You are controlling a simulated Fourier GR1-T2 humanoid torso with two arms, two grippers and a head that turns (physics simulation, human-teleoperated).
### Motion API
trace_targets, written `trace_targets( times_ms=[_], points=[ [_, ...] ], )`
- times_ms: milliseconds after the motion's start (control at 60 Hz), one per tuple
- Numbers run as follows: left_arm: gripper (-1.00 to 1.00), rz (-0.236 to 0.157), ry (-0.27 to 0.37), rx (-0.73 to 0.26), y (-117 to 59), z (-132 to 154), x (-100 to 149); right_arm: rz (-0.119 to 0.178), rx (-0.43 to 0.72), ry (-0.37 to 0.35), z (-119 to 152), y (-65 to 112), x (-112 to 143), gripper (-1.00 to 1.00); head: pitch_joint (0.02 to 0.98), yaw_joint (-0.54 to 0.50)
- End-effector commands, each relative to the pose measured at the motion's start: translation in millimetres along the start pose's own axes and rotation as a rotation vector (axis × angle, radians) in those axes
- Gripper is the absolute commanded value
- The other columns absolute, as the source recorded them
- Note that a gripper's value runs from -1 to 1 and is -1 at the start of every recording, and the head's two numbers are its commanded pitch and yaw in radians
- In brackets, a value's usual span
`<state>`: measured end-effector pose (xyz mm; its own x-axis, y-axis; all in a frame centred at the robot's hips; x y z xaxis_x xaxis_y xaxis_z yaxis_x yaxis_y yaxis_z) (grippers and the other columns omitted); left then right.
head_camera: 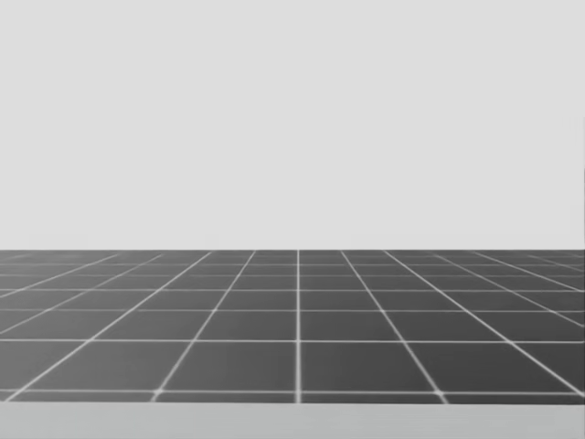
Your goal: Look at the card. If it is red, pick the object on the left. If it is green, pick the object on the right.
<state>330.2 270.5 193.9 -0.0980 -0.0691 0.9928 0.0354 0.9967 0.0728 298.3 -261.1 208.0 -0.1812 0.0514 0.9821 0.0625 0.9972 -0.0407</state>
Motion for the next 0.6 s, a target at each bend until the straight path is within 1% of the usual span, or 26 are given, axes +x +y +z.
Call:
trace_targets(
  times_ms=[17, 150, 267, 333, 433, 450, 483, 550, 600],
  points=[
    [-1.00, -0.003, 0.003, -0.002, -0.6, -0.4, -0.9, -0.003, -0.028, -0.014, 1.0, 0.4, -0.8, -1.00, 0.073, 0.01],
    [-1.00, -0.003, 0.003, -0.002, -0.8, -0.5, -0.9, -0.013, -0.025, -0.015, 1.0, 0.5, 0.3, -1.00, 0.086, 0.01],
    [-1.00, -0.003, 0.003, -0.002, -0.9, -0.7, -0.9, -0.007, -0.020, -0.011, 0.2, 0.0, 1.2, -1.00, 0.122, 0.01],
    [-1.00, -0.003, 0.003, -0.002, -0.9, -0.7, -0.9, -0.009, -0.014, -0.004, -0.4, 0.2, 1.4, -1.00, 0.165, 0.01],
    [-1.00, -0.003, 0.003, -0.002, -0.9, -0.7, -0.9, 0.008, -0.031, -0.008, -0.8, 0.3, 1.1, -1.00, 0.245, 0.01],
    [-1.00, -0.003, 0.003, -0.002, -0.9, -0.7, -0.9, 0.008, -0.031, -0.008, -0.8, 0.3, 1.1, -1.00, 0.245, 0.01],
    [-1.00, -0.006, 0.002, -0.002, -0.9, -0.9, -1.1, 0.008, -0.034, -0.008, -0.9, 0.1, 1.2, -1.00, 0.282, 0.01],
    [-1.00, -0.006, 0.001, -0.003, -0.9, -0.9, -1.2, 0.011, -0.038, -0.009, -1.1, 0.2, 1.3, -1.00, 0.318, 0.01],
    [-1.00, -0.005, 0.001, -0.003, -1.0, -0.9, -1.2, 0.012, -0.038, -0.009, -1.4, 0.0, 1.2, -1.00, 0.367, 0.01]
  ],
)
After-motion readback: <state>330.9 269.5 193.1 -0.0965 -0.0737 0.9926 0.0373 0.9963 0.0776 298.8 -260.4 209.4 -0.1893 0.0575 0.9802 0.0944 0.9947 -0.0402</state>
